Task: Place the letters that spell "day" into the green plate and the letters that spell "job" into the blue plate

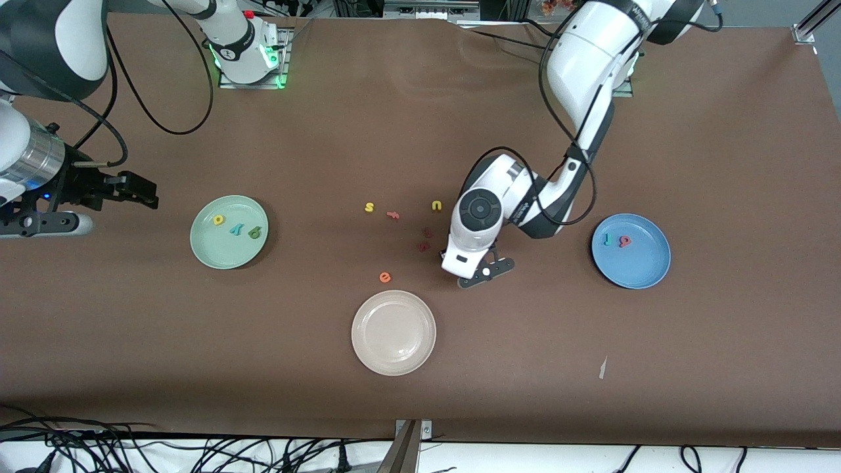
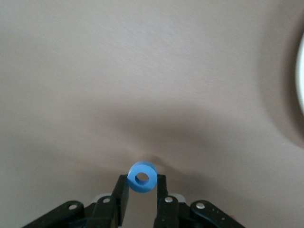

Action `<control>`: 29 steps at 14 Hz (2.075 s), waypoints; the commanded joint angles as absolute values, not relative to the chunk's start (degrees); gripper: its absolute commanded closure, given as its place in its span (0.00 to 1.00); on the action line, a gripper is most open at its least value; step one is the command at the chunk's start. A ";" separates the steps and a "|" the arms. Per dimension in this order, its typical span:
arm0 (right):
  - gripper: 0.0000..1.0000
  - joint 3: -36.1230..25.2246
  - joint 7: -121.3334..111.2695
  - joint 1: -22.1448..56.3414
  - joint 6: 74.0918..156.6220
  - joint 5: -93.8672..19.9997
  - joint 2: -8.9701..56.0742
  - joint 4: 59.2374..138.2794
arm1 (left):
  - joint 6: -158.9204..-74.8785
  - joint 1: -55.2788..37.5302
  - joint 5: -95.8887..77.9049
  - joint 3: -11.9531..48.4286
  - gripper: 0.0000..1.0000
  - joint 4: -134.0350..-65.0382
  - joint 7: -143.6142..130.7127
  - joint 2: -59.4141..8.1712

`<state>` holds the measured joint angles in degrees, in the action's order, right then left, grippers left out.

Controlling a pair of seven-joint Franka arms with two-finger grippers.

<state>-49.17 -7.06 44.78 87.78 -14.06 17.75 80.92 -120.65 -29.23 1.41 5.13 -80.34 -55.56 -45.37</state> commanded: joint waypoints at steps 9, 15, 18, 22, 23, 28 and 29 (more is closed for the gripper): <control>0.00 -0.80 -1.32 2.30 99.84 -0.35 -4.66 102.75 | -121.81 -9.07 2.80 5.18 0.87 -115.56 -18.57 -18.29; 0.00 -0.26 -1.32 1.32 99.58 -0.17 -3.52 100.91 | -136.93 0.95 9.14 5.10 0.87 -125.24 -8.20 -19.42; 0.00 -0.35 -1.23 1.14 99.49 -0.53 -2.64 100.11 | -136.15 4.74 9.05 5.19 0.00 -124.19 -1.34 -19.69; 0.00 -0.26 -1.41 1.32 98.09 0.26 -2.72 100.11 | -115.03 4.84 8.26 5.19 0.00 -110.79 -0.18 -19.51; 0.00 -0.35 -1.41 1.14 98.17 0.18 -2.64 100.11 | -108.26 4.66 8.17 5.19 0.00 -106.48 -0.18 -19.60; 0.00 -0.79 -1.14 0.88 98.53 1.05 -2.55 100.11 | -95.19 6.06 3.61 5.10 0.00 -96.33 -0.18 -19.08; 0.00 -0.70 -1.14 0.88 98.44 1.05 -2.46 100.11 | -94.75 7.11 3.52 5.01 0.00 -96.33 0.09 -17.59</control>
